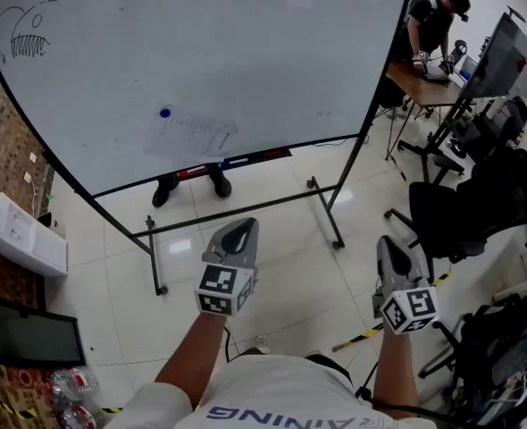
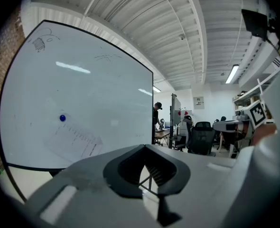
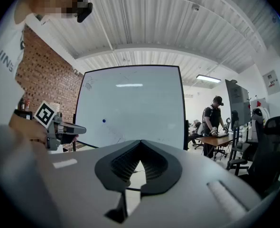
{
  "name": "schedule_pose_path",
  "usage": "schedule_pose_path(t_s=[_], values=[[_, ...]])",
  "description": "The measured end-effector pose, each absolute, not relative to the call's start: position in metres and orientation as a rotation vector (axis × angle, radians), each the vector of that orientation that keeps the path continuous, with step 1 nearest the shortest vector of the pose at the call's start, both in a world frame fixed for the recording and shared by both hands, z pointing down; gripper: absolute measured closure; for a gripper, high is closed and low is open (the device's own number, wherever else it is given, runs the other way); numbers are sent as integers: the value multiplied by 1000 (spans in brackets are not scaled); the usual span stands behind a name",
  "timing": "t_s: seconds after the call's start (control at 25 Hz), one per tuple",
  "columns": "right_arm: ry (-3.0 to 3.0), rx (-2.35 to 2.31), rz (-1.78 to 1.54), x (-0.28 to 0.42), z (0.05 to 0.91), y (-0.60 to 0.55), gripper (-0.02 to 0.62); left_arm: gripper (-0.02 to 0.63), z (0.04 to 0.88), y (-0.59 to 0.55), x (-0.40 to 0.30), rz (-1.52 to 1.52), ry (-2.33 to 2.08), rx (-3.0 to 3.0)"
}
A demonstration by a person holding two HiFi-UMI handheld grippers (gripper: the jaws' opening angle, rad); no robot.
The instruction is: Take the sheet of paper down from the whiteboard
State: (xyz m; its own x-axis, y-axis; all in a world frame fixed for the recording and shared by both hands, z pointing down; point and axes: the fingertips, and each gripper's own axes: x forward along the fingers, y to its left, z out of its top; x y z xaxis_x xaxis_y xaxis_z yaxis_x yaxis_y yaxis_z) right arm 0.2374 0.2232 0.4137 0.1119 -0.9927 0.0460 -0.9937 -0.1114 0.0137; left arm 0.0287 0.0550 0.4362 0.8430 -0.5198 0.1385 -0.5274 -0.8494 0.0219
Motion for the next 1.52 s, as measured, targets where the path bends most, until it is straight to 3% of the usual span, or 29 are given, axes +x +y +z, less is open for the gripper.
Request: schedule_pose_path(t_s=[0.48, 1.12, 1.52], values=[[-2265, 2101, 34, 201, 412, 100, 589, 600, 446, -31, -12, 187, -1026, 2862], [-2646, 1741, 68, 252, 415, -124, 589, 600, 425, -179, 17, 268, -1492, 2678], [-2782, 1551, 121, 215, 424, -188, 589, 600, 417, -218, -1, 327, -1614, 2593]])
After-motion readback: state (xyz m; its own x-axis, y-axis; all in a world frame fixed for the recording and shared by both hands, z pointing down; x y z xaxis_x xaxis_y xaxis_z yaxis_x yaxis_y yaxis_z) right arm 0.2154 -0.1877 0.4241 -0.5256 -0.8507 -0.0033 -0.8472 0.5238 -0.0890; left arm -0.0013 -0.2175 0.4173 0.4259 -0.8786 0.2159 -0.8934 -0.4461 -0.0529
